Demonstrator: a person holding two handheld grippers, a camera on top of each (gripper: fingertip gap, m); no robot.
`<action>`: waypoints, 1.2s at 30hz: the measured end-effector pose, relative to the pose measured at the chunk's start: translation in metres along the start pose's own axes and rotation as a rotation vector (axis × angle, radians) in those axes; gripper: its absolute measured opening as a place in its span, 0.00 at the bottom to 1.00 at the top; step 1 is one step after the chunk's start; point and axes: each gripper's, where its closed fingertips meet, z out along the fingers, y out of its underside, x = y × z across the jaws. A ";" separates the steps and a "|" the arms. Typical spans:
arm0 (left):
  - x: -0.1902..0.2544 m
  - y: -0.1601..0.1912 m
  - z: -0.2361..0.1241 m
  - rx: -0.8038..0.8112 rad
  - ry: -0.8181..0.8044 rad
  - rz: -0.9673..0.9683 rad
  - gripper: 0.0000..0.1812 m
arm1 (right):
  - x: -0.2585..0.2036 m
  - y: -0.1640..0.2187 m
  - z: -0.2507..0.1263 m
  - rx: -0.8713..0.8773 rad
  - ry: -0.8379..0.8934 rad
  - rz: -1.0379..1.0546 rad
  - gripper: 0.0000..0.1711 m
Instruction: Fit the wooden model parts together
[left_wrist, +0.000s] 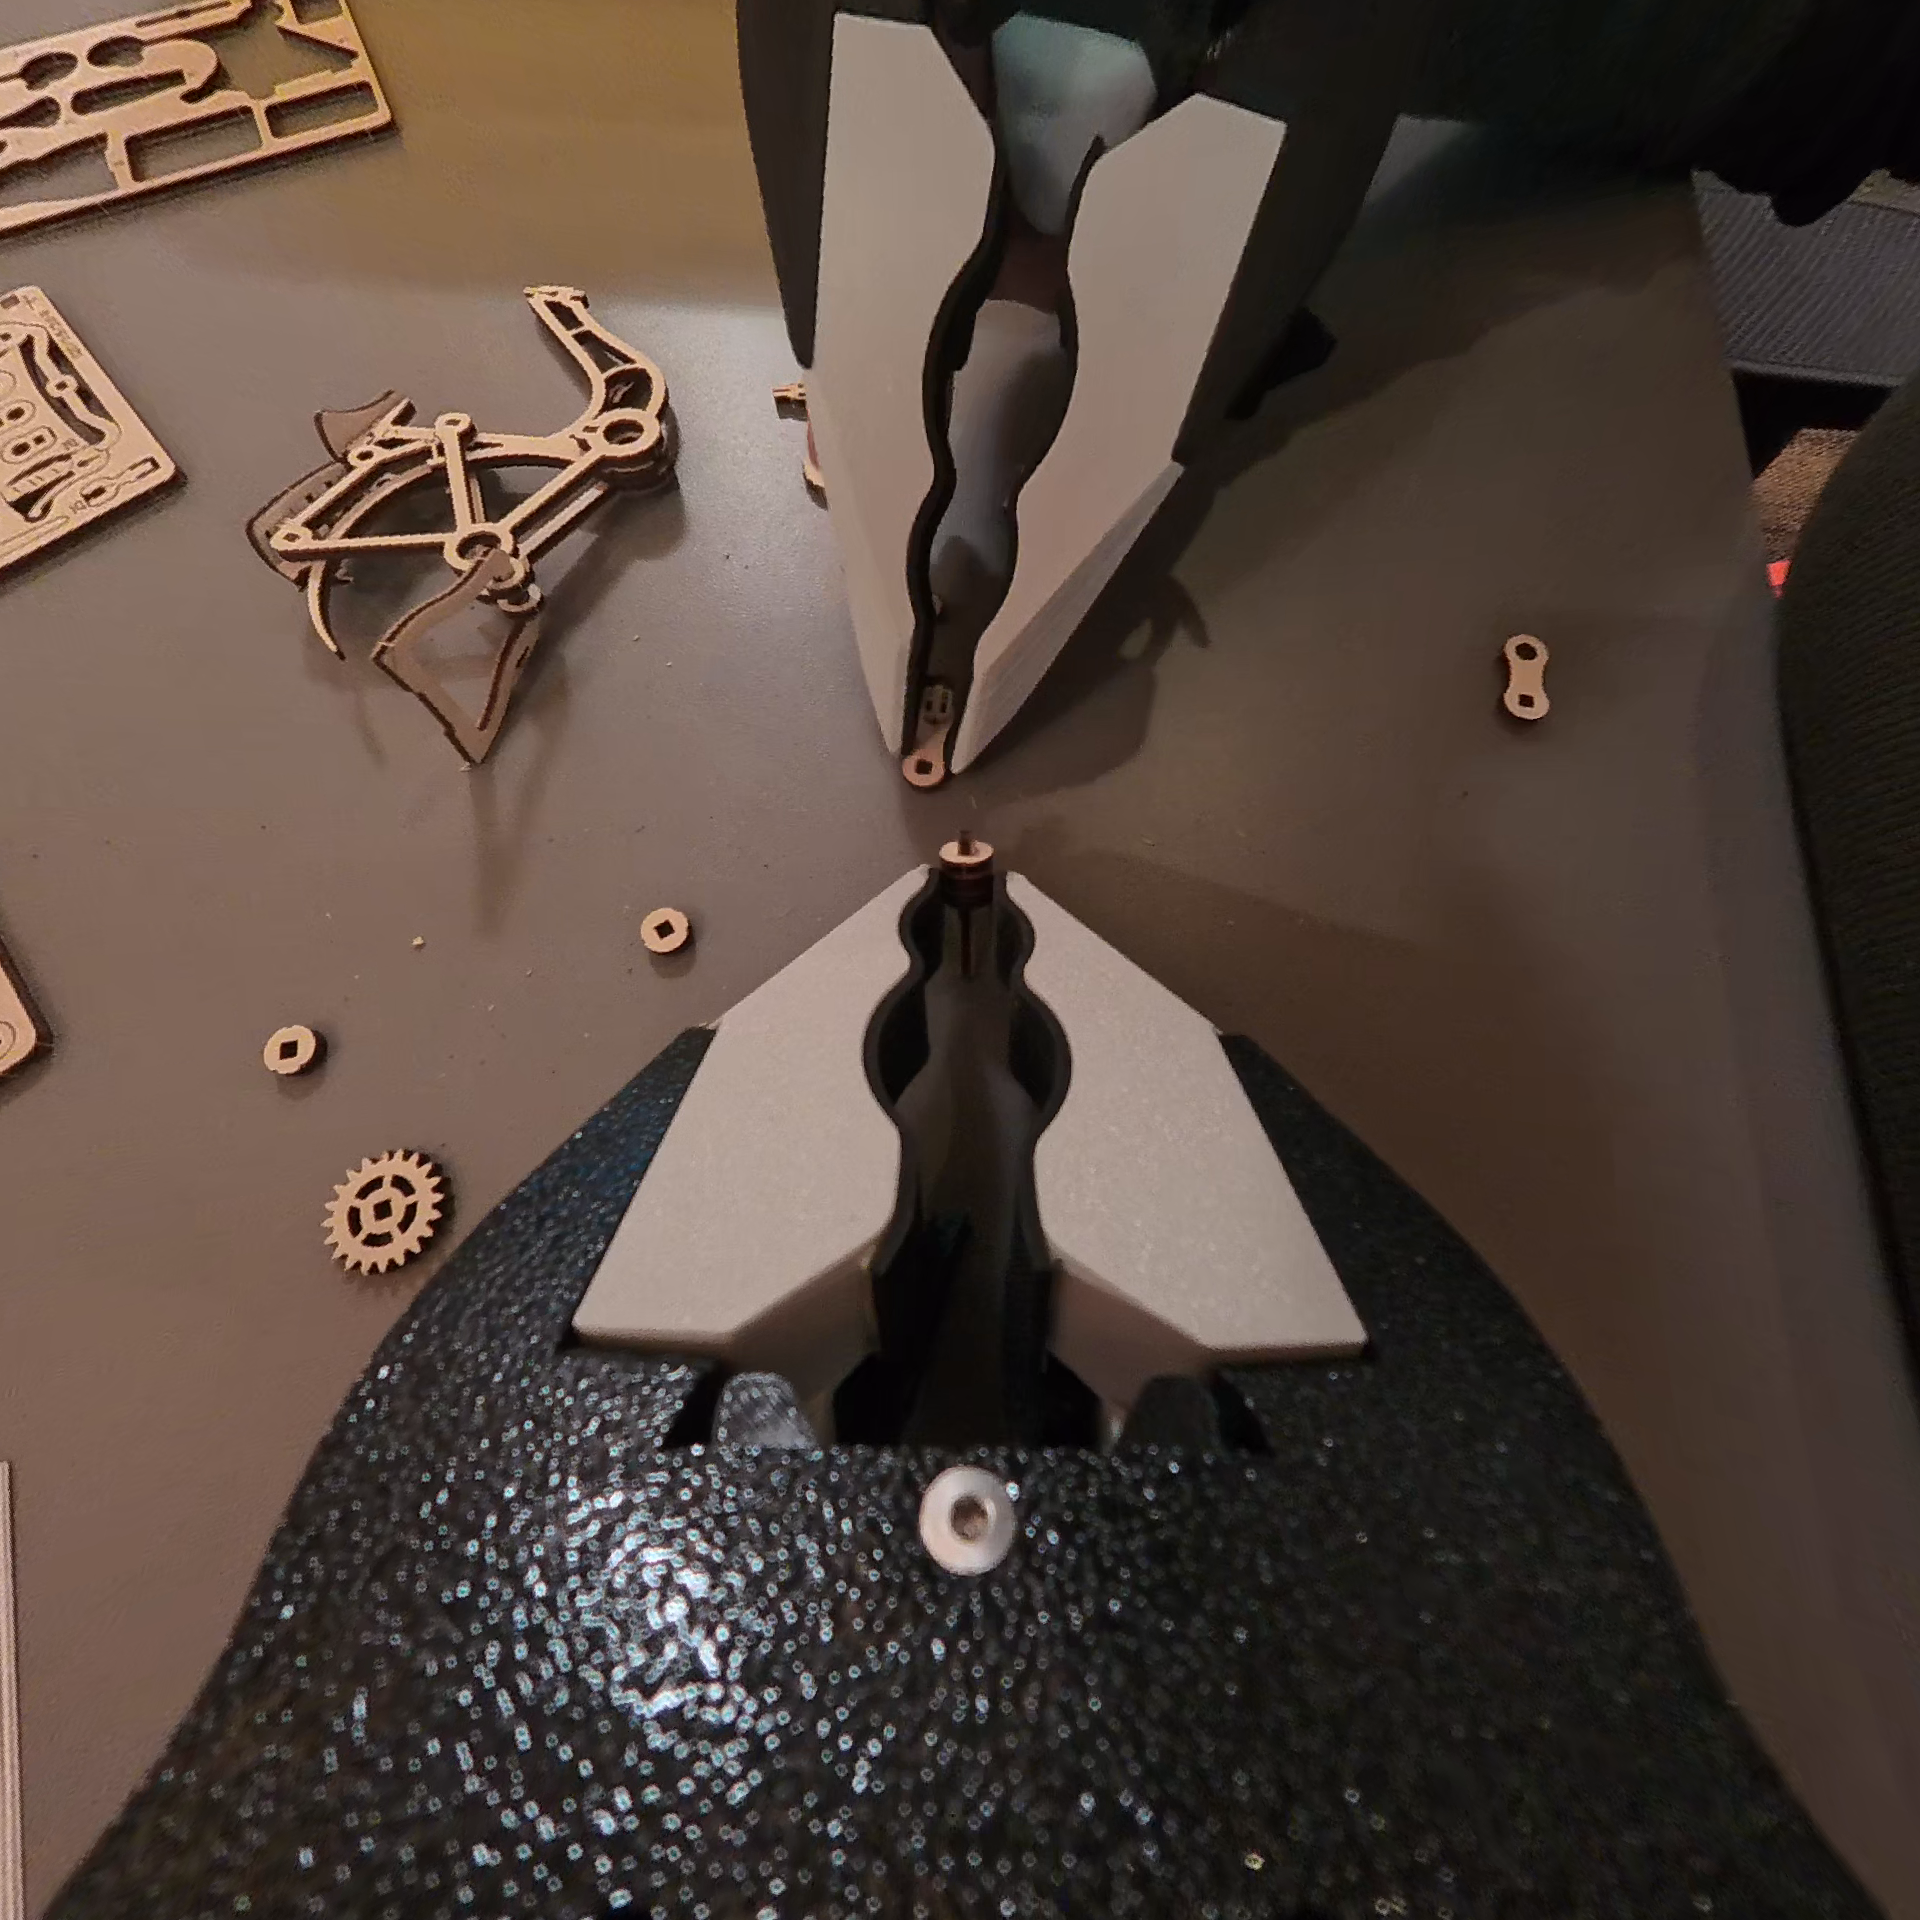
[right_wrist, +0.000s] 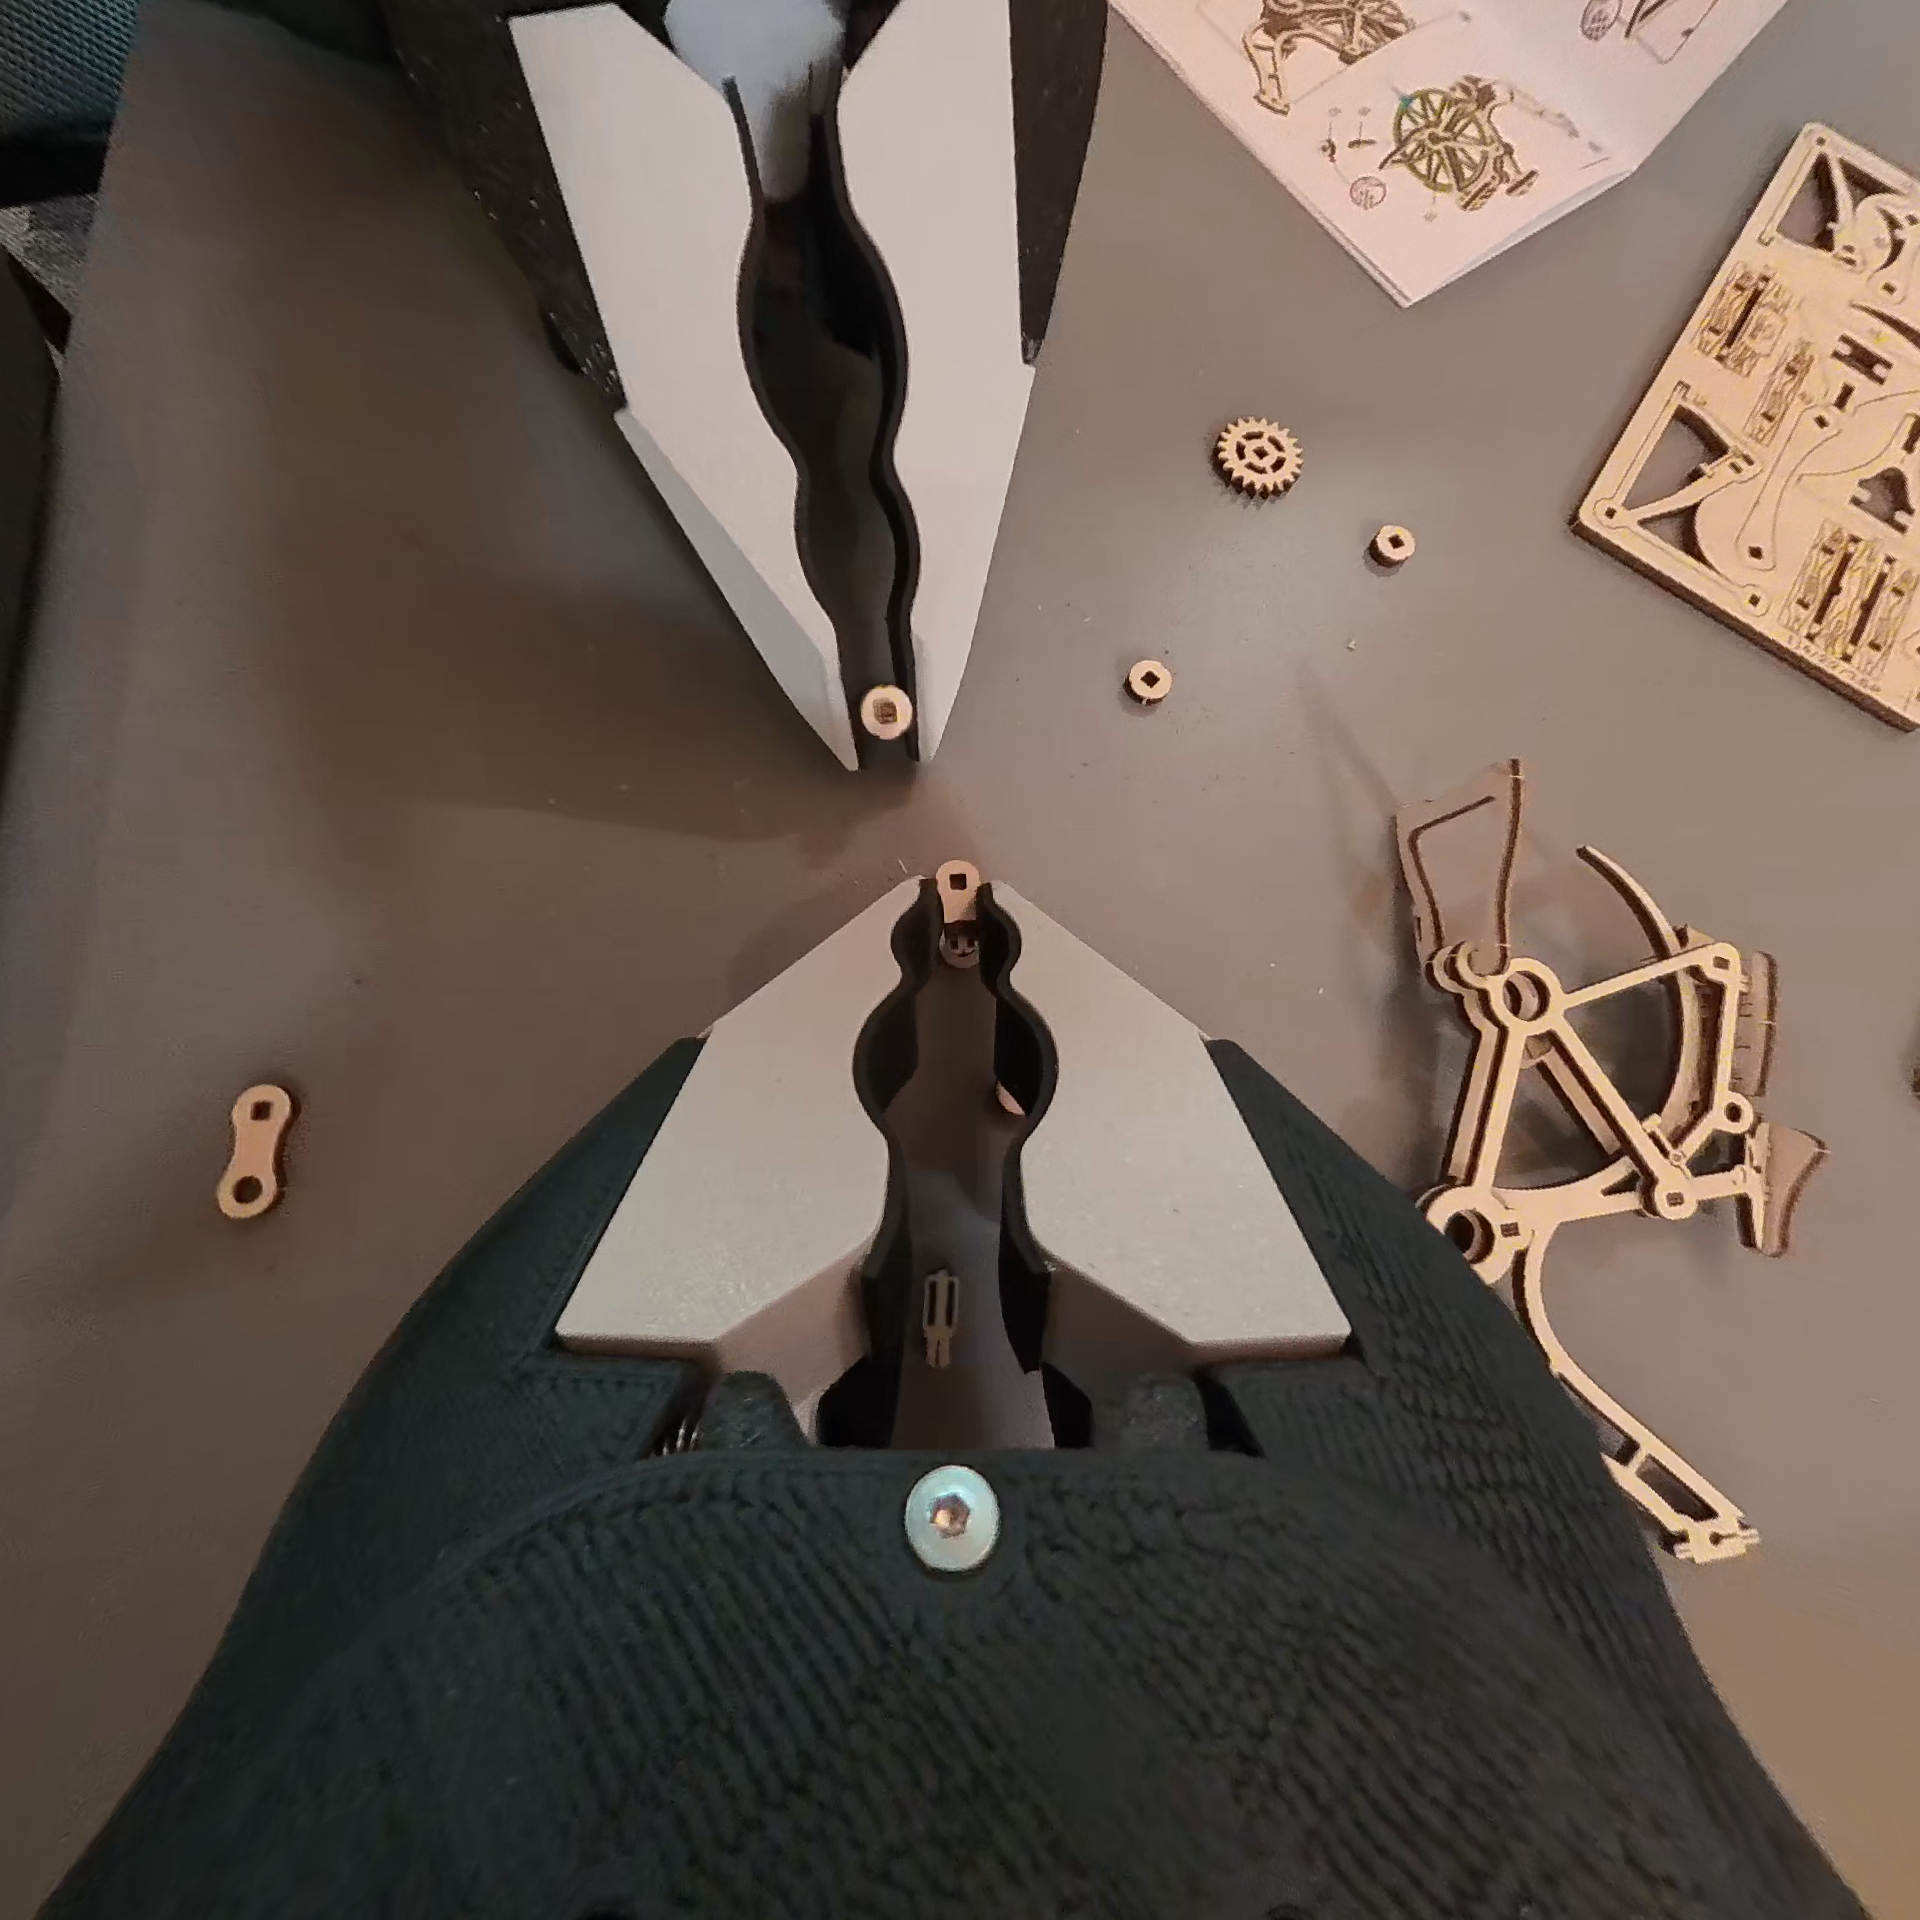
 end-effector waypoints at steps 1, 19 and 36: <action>0.000 0.000 0.000 0.000 0.000 0.000 0.04 | 0.001 0.000 0.000 0.005 0.007 -0.002 0.03; 0.002 0.000 0.000 0.001 0.004 0.015 0.04 | -0.015 -0.034 -0.002 0.234 -0.050 -0.101 0.03; 0.002 0.000 0.001 -0.011 -0.010 0.034 0.04 | -0.016 -0.029 0.001 0.195 -0.084 -0.083 0.00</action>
